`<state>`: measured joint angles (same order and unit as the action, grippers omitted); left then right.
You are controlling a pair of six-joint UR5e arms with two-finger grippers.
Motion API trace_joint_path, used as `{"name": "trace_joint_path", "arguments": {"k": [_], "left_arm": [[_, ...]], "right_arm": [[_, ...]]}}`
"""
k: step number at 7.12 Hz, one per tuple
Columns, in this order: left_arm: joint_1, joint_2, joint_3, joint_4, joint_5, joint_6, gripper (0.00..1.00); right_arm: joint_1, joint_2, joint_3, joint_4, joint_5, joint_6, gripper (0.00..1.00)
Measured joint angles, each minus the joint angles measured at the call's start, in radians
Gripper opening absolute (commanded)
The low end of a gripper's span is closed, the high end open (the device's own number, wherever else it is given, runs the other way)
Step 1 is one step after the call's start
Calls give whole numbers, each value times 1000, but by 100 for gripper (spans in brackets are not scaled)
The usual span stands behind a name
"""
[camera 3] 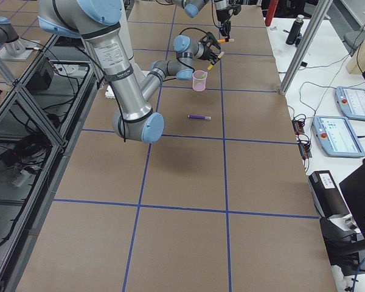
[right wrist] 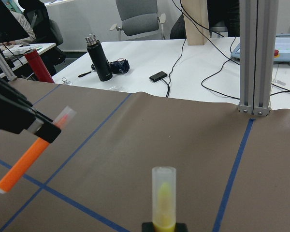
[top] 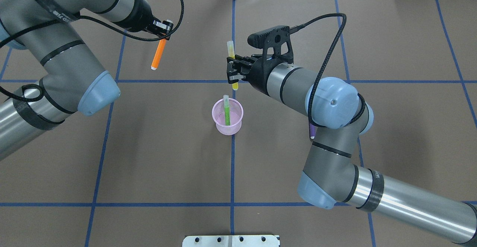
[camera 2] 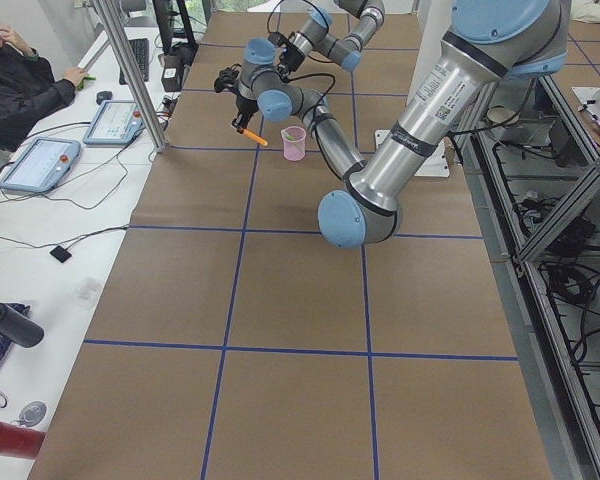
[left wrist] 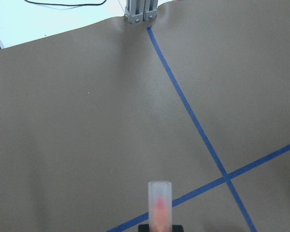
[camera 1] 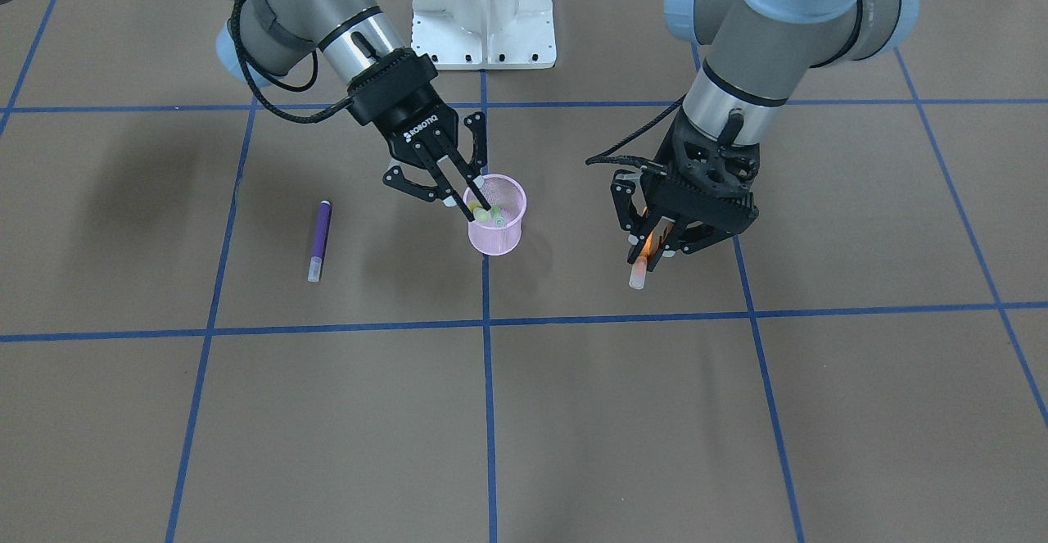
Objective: Collect pens into pen holder
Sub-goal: 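Lower the yellow marker into the pink cup with the right gripper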
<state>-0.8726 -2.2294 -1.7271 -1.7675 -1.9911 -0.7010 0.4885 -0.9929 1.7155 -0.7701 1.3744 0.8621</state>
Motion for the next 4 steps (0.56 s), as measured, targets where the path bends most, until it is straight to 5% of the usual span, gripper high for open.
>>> {"name": "trace_joint_path", "arguments": {"k": [3, 4], "left_arm": [[-16, 0, 0, -59, 4, -2, 0], [-19, 0, 1, -66, 4, -2, 0]], "right_arm": [[-62, 9, -56, 1, -50, 0, 0], [-82, 7, -69, 1, -73, -1, 30]]}}
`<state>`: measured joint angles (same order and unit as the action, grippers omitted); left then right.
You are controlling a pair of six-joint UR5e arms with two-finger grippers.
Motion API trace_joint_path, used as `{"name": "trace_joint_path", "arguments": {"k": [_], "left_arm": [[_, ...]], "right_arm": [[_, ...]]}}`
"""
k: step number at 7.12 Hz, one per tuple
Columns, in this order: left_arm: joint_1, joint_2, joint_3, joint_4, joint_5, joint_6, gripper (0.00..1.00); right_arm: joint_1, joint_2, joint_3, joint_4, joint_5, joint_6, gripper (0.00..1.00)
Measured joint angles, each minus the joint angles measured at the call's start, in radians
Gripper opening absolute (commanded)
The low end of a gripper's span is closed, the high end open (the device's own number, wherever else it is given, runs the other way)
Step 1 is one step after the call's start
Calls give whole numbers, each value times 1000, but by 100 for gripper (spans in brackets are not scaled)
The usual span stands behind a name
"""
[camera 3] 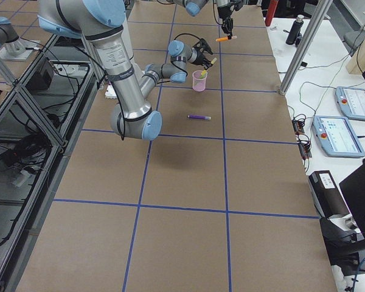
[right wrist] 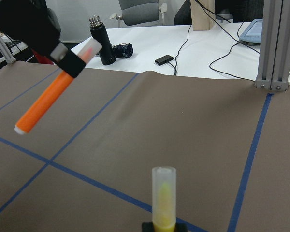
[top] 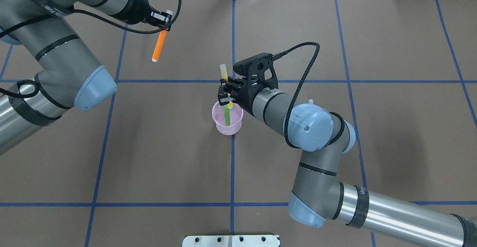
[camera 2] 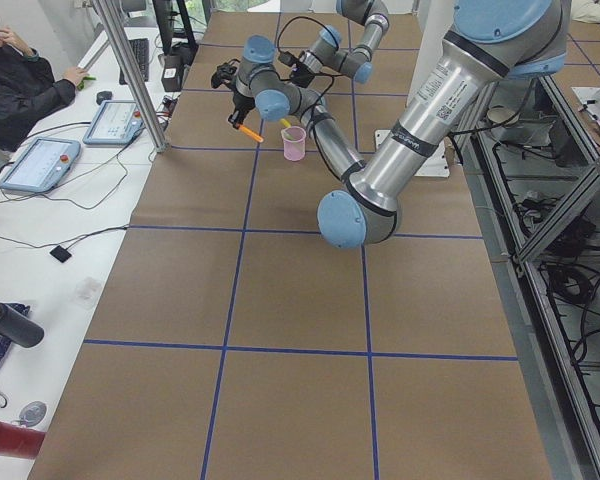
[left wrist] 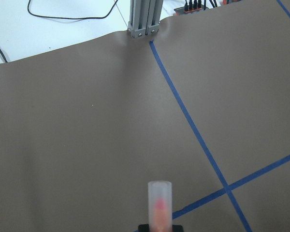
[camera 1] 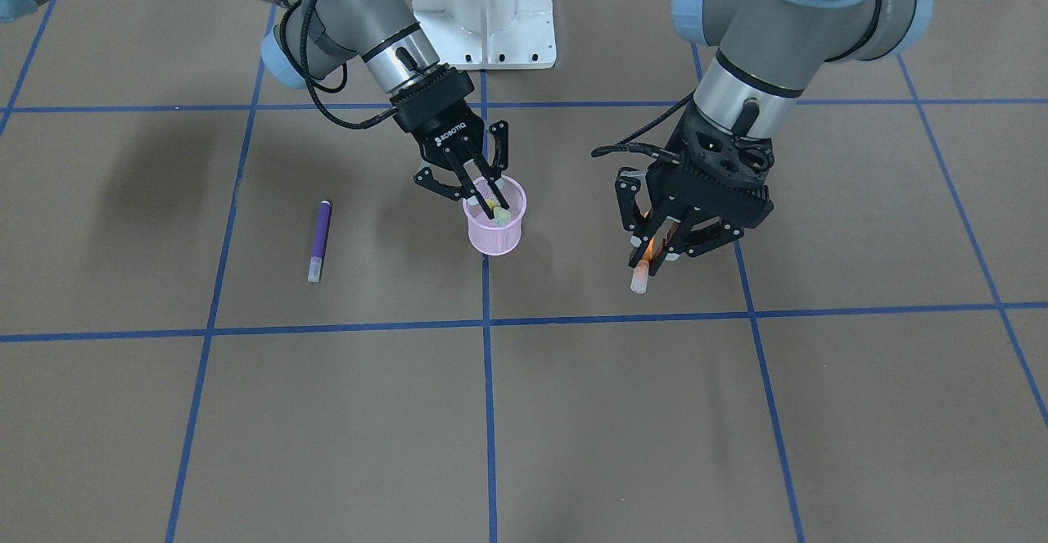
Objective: Collect pens into pen holder
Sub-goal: 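Lower the yellow marker into the pink cup with the right gripper, then move the right gripper to the purple marker while the left carries the pencil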
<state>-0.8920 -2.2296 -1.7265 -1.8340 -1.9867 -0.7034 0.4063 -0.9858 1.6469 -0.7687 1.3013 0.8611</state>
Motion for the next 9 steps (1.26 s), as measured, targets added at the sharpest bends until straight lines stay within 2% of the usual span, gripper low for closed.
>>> {"name": "trace_joint_path", "arguments": {"k": [1, 4, 5, 6, 8, 9], "left_arm": [[-3, 0, 0, -3, 0, 0, 0], [-20, -1, -2, -88, 25, -7, 0], [-22, -1, -3, -113, 36, -21, 0], [-22, 1, -1, -160, 52, -51, 0], [-16, 12, 11, -306, 105, -145, 0], [14, 17, 14, -366, 193, -180, 0]], "right_arm": [[-12, -3, -7, 1, -10, 0, 96], [-18, -7, -5, -21, 1, 28, 99], [-4, -5, 28, -100, 53, 67, 99], [35, -5, 79, -226, 151, 98, 99], [155, -9, 153, -505, 401, 130, 99], [200, -14, 163, -632, 490, 144, 99]]}}
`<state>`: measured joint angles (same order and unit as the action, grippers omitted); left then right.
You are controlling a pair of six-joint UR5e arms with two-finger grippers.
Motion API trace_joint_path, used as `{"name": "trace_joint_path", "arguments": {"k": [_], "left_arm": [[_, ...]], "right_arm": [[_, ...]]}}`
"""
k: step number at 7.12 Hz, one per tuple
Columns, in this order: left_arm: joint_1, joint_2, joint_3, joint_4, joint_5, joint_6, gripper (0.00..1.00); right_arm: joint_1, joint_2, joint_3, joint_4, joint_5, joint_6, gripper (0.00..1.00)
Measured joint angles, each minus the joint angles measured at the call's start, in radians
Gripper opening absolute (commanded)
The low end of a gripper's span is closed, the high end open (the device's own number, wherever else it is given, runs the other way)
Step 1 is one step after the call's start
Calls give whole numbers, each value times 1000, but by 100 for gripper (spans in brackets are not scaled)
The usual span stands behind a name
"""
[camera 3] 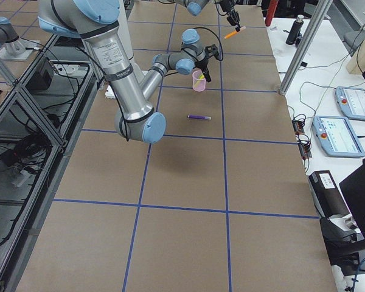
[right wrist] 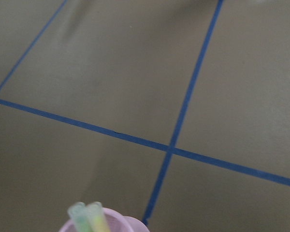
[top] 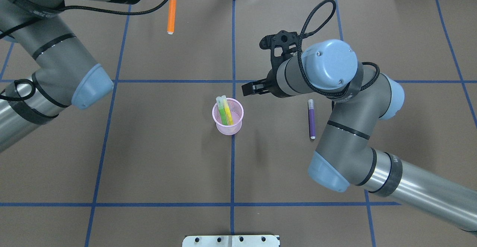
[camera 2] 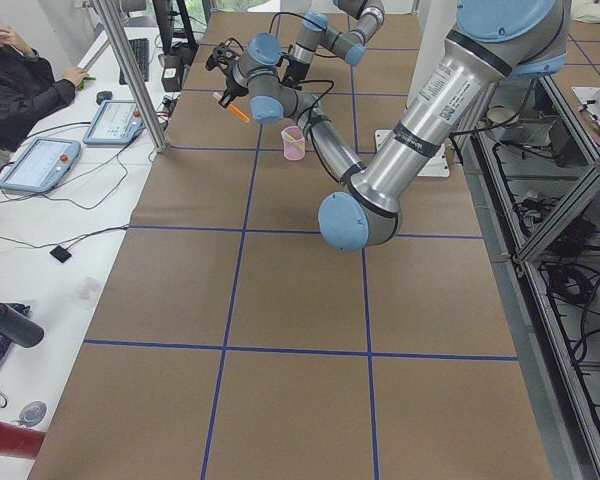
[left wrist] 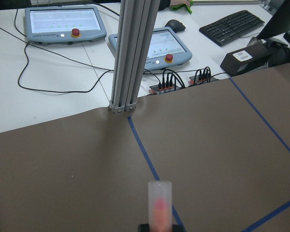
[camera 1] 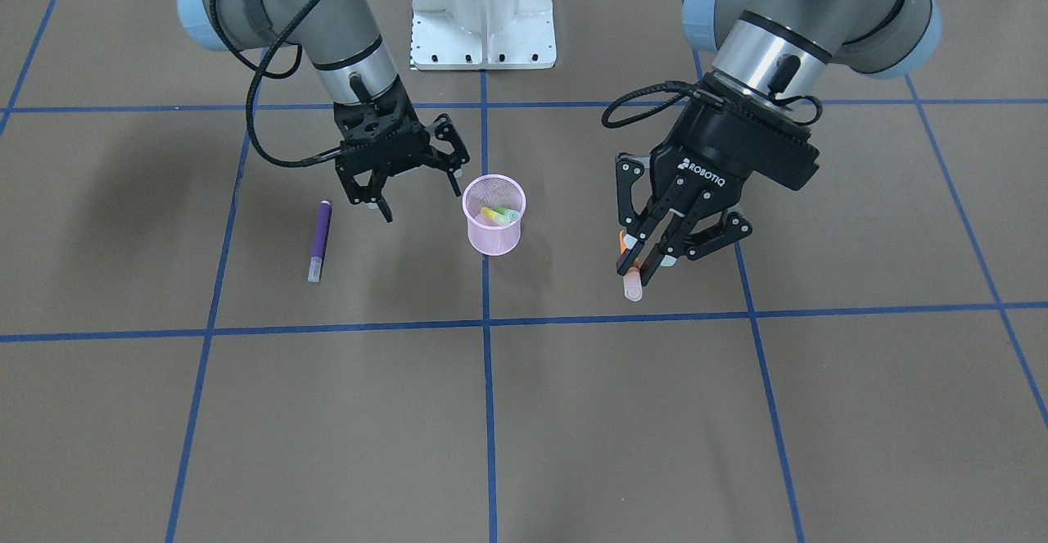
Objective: Collect pens into pen holder
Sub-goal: 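Move the right gripper to the purple marker while the left carries the pencil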
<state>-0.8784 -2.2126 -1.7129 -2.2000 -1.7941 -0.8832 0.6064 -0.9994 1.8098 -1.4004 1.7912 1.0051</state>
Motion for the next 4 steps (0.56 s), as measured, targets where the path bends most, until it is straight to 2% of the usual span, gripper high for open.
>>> {"name": "trace_joint_path", "arguments": {"k": [2, 4], "left_arm": [[152, 10, 4, -93, 276, -38, 0], [279, 16, 15, -145, 455, -47, 0]], "right_arm": [[55, -23, 1, -180, 102, 49, 99], [87, -57, -19, -219, 169, 146, 99]]}}
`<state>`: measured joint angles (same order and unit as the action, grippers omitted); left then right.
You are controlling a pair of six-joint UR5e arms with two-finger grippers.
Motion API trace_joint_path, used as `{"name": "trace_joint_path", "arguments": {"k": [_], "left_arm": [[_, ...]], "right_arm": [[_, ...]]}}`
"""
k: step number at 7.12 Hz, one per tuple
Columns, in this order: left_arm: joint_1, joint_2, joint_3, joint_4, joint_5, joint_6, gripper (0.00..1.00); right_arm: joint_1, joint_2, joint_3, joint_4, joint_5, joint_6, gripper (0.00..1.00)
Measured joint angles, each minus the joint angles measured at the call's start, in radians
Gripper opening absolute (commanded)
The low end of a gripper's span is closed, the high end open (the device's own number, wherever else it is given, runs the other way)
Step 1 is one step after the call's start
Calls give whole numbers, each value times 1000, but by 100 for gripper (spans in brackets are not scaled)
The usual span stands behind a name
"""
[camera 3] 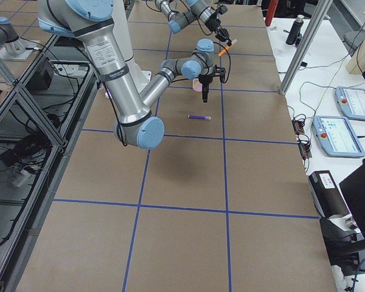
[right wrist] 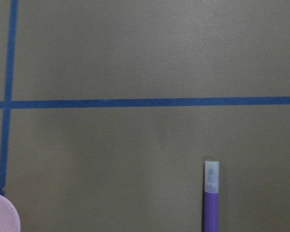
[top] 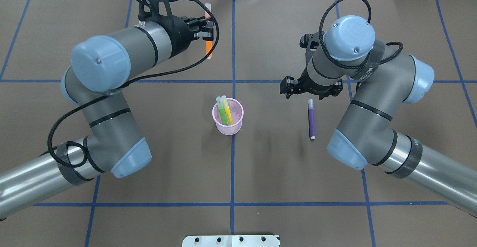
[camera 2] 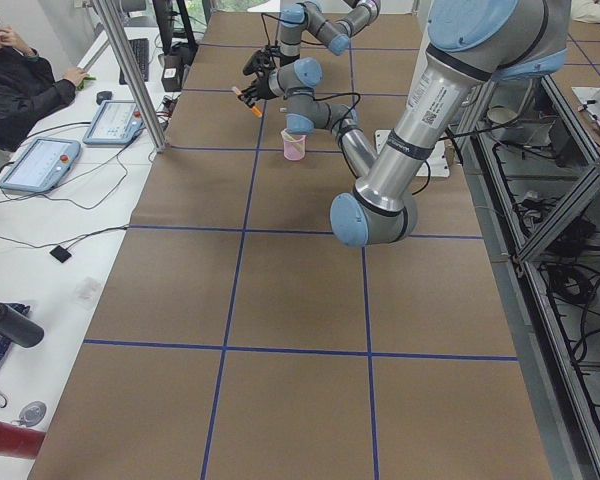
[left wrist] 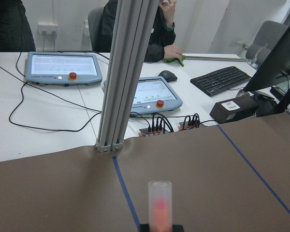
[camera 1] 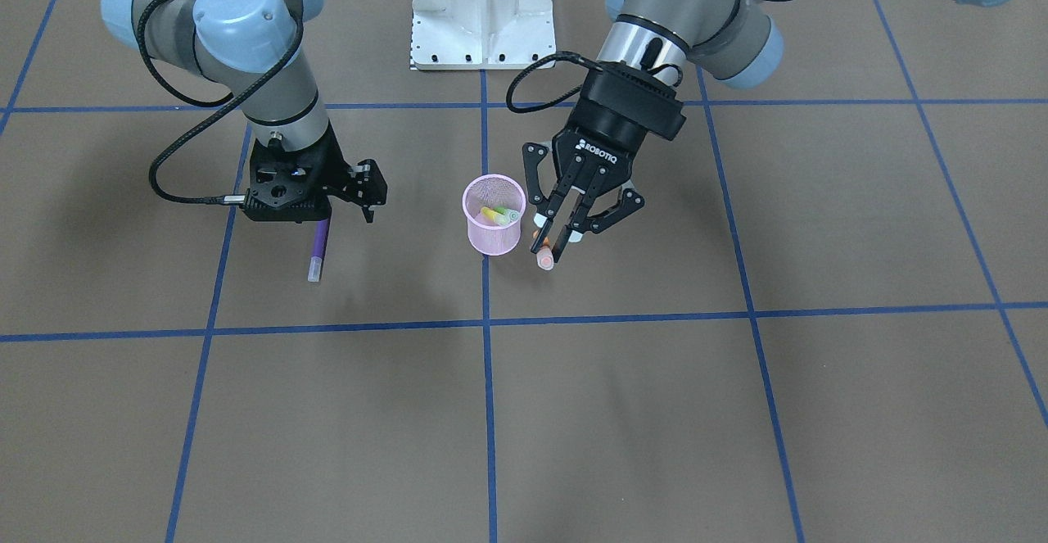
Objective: Collect pens into pen holder
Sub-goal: 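Move the right gripper to the purple marker while the left carries the pencil, then drop the orange pencil into the cup while the right gripper grasps the purple marker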
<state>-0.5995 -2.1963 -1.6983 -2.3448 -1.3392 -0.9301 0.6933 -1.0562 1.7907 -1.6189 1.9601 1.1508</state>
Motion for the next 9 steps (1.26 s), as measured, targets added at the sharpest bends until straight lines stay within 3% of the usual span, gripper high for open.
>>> {"name": "trace_joint_path", "arguments": {"k": [3, 9], "left_arm": [[119, 25, 54, -102, 111, 4, 0], [222, 27, 78, -140, 108, 14, 0]], "right_arm": [[24, -8, -62, -4, 87, 63, 99], [33, -22, -91, -1, 104, 61, 99]]}}
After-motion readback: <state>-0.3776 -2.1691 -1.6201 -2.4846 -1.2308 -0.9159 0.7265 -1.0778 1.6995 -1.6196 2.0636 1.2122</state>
